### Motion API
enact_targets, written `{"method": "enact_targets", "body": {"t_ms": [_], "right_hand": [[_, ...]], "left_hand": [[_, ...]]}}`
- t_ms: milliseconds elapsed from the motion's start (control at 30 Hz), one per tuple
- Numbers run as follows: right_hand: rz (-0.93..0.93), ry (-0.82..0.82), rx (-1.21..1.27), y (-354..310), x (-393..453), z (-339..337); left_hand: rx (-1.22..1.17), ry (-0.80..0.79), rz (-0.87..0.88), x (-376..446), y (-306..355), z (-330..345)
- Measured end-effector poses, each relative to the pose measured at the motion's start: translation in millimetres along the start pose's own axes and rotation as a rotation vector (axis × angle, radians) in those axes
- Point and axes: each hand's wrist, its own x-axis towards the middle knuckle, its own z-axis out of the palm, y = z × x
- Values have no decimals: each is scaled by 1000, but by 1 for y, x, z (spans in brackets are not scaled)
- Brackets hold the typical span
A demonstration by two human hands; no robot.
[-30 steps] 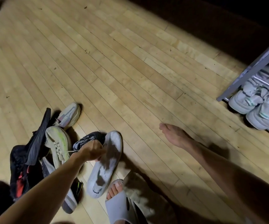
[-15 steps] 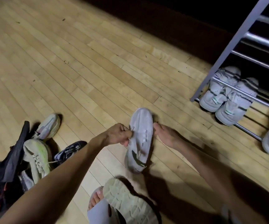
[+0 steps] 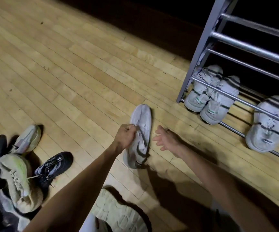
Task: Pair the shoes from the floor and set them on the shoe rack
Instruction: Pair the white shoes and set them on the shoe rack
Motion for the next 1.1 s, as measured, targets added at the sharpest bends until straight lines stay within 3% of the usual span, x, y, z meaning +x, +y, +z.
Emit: {"method": "enact_targets", "body": {"t_ms": [133, 333, 533, 667, 933, 1100], "right_hand": [[29, -21, 16, 0, 1, 12], [55, -38, 18, 15, 6, 14], [84, -91, 37, 22, 3, 21], [89, -68, 33, 28, 5, 18], [59, 55, 52, 35, 2, -43], [39, 169, 216, 48, -18, -88]], "left_hand": [[-48, 13, -132, -7, -18, 4], [-128, 173, -230, -13, -30, 15], [143, 51, -349, -13, -40, 20], [-17, -9, -409, -18, -42, 29], [-270, -66, -319, -28, -9, 60], [-242, -179, -240, -29, 30, 91]]}}
